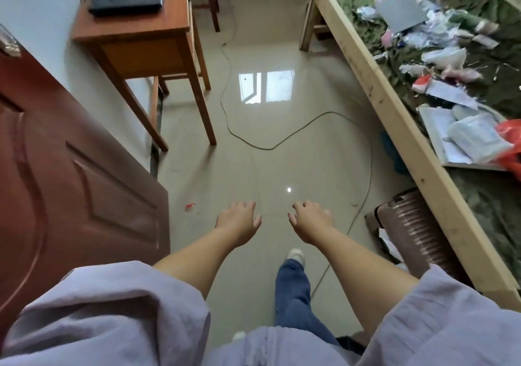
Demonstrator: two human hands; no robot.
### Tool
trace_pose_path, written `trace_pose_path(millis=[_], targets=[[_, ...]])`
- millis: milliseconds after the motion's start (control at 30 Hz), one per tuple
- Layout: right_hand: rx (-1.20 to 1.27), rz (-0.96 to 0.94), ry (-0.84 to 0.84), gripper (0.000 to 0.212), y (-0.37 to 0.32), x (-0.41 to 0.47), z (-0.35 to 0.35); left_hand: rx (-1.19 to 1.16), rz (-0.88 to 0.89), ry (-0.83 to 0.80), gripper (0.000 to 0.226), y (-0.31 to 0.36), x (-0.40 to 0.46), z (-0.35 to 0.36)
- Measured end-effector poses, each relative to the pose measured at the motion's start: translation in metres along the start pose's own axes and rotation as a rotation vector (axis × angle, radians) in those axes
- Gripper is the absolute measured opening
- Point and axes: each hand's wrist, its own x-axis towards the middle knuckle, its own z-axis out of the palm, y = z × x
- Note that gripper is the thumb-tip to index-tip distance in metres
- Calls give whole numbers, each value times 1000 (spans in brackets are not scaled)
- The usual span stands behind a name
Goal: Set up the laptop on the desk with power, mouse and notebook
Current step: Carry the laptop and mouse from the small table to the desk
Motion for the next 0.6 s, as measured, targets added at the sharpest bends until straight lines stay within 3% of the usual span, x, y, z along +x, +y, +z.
trace_pose_path(millis=[333,600], targets=[[-16,1,-12,42,79,146,-105,-36,-22,86,44,52,163,-102],[-25,-57,-7,43,67,299,-195,-39,-67,147,44,29,300,-192]])
